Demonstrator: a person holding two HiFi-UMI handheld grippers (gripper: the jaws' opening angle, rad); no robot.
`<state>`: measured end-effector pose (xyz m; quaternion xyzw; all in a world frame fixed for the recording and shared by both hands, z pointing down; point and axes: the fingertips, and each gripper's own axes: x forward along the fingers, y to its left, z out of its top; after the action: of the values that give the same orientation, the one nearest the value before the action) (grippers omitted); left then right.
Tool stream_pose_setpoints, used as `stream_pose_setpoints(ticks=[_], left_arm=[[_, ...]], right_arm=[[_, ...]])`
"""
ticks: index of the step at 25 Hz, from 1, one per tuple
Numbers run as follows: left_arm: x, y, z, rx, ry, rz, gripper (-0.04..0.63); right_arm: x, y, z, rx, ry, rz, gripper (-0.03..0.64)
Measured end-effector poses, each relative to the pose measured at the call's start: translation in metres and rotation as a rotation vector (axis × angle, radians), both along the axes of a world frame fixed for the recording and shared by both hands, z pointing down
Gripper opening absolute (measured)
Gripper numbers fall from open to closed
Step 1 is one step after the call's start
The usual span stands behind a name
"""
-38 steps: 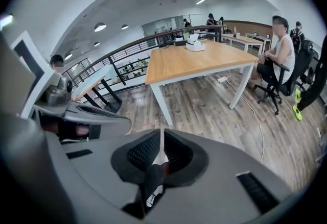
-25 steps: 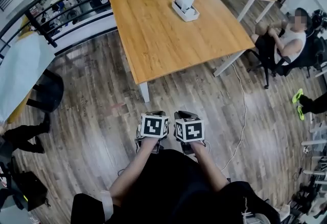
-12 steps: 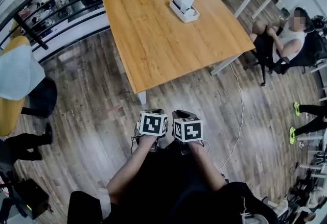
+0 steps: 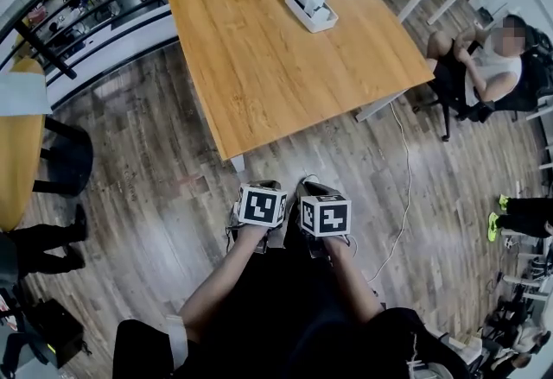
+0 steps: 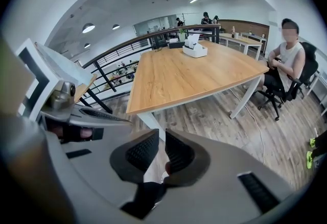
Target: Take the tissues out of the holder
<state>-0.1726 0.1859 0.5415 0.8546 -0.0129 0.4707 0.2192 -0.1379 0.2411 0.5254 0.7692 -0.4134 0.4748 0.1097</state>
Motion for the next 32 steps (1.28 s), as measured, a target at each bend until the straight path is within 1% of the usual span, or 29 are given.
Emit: stream_pose_setpoints(ticks=[6,14,23,28,32], left_arm=[[0.025,-0.006,0.006,0.009,-0.017,-0.037,0.008],[0.086,-0.021,-0.003,0.033,-0.011,-0.109,0.008],[0.158,-0.017,-0.012,0.051,-0.017,-0.165,0.008],[0.189,-0.014,-0.013,0.066,-0.033,-0.205,0.008],[0.204,-0.013,-0.016,0.08,-0.047,-0.245,0.008]], right_arm=[[0.027,-0.015,0.002,0.02,-0.014,-0.055,0.032],[0.084,-0.03,-0.002,0.039,-0.022,-0.126,0.032],[0.163,-0.028,-0.012,0.061,-0.01,-0.205,0.032],[0.193,-0.026,-0.017,0.095,-0.027,-0.249,0.032],[0.212,-0.021,-0.015,0.103,-0.051,-0.276,0.032]])
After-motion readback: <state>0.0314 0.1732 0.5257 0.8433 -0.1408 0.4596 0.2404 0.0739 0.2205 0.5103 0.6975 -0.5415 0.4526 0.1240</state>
